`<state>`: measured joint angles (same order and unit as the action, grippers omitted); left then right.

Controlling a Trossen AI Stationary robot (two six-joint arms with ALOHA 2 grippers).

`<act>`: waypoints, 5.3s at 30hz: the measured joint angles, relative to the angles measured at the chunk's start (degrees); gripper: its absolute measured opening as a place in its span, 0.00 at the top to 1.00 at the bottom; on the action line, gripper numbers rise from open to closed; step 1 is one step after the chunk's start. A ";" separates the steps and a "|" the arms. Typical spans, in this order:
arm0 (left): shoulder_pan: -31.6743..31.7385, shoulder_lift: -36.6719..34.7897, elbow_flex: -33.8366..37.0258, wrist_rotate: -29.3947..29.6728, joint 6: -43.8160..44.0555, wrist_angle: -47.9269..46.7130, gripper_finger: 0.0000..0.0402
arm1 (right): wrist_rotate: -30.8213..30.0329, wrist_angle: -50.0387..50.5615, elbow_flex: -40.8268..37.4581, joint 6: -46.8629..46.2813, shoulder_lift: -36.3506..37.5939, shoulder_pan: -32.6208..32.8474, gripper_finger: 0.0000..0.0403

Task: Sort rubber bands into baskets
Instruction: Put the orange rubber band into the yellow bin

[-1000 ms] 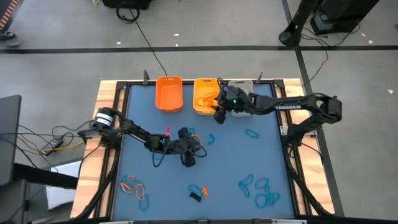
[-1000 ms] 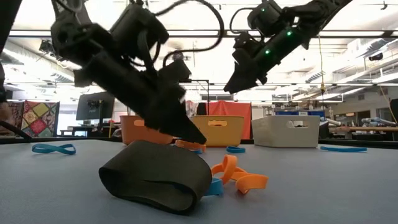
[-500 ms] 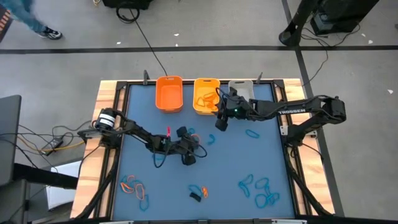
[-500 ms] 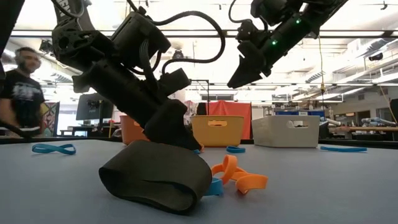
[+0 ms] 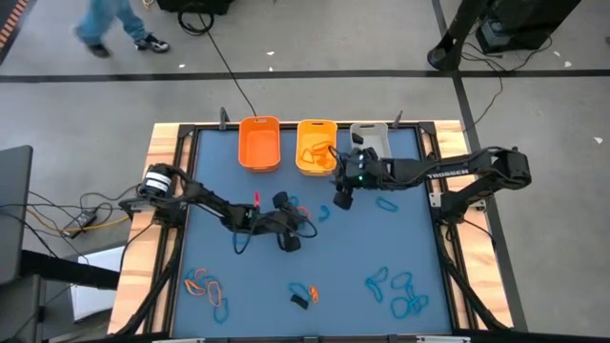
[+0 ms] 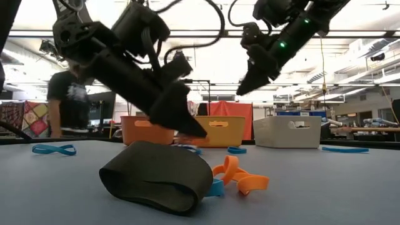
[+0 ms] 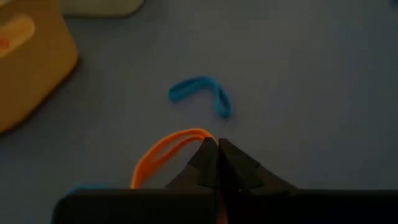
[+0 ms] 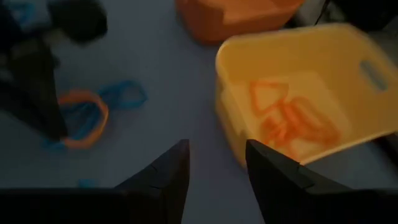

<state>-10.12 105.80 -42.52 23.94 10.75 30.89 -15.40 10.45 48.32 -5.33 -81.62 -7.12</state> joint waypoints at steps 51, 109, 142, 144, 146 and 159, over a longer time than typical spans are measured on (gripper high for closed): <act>0.76 5.07 -0.35 -15.53 3.05 15.28 0.58 | 1.49 -35.06 -11.19 -9.59 -22.22 21.57 0.65; 0.76 5.11 -0.35 -14.72 2.75 13.73 0.58 | -21.99 -44.48 -11.23 22.07 -4.44 1.09 0.98; 0.65 5.68 -0.38 -10.36 6.16 10.15 0.58 | -11.17 -43.32 -11.21 16.07 -4.28 -7.06 0.34; 0.65 7.14 -0.66 -10.29 6.25 11.36 0.58 | -12.69 -43.30 -11.21 16.96 -4.25 -5.57 0.36; 0.67 9.05 -1.86 -11.18 6.25 11.35 0.58 | -14.66 -43.22 -11.21 18.39 -4.22 -4.10 0.37; 1.13 8.96 -5.90 -8.32 8.15 2.35 0.77 | -24.03 -37.75 -11.17 20.97 -0.57 4.15 0.44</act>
<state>-8.99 114.76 -48.42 15.62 18.90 33.24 -39.42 -27.31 37.15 15.64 -82.19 -2.97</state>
